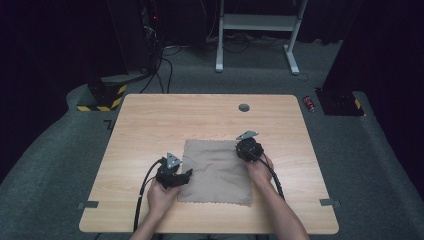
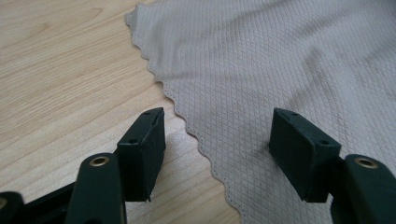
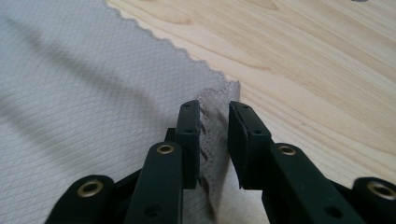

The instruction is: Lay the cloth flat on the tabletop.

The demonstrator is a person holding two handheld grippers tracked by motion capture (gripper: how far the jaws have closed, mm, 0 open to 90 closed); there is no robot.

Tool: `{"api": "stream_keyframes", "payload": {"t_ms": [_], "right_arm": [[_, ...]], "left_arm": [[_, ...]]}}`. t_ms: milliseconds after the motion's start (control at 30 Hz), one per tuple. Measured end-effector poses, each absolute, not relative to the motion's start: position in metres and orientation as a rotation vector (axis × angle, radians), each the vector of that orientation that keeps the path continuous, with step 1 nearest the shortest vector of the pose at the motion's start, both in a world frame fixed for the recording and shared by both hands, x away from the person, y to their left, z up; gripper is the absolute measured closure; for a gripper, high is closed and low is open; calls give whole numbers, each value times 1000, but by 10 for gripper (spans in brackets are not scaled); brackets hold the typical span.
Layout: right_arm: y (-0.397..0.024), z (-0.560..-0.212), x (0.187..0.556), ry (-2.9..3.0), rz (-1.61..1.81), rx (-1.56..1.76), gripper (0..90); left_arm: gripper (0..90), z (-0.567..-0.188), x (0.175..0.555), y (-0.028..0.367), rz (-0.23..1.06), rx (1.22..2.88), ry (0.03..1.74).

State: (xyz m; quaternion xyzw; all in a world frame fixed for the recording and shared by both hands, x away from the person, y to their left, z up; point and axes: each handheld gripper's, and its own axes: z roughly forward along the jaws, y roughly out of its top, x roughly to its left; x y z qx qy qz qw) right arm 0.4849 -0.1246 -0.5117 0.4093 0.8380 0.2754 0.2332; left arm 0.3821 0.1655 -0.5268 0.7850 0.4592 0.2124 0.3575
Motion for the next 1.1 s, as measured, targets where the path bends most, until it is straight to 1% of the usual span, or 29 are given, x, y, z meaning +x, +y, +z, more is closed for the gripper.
{"api": "stream_keyframes", "payload": {"t_ms": [100,167,233,333,400,433,467,500,567,700,833,1100], "right_arm": [[-132,-511,492,2262,719,1156,755],[-150,-511,499,2208,717,1268,747],[-158,-508,499,2193,733,1301,737],[-158,-502,493,2189,776,1283,734],[-153,-497,483,2199,822,1216,732],[-148,-494,473,2225,878,1183,730],[-148,-494,473,2225,878,1183,730],[-139,-496,458,2285,924,1132,718],[-136,-497,453,2307,938,1114,711],[-113,-509,428,2415,971,1026,676],[-104,-514,420,2442,973,997,658],[-100,-511,408,2460,1042,974,624]], "left_arm": [[357,-527,382,165,549,2025,1186],[357,-527,382,165,548,2025,1187],[356,-527,382,166,548,2025,1187],[356,-527,382,166,548,2024,1187],[356,-527,382,166,548,2024,1187],[356,-527,382,166,548,2024,1187],[356,-527,382,166,548,2024,1187],[356,-527,382,166,545,2026,1187],[356,-527,382,166,546,2024,1187],[356,-527,382,166,546,2026,1187],[356,-527,382,166,546,2025,1187],[355,-527,382,166,545,2025,1187]]}}
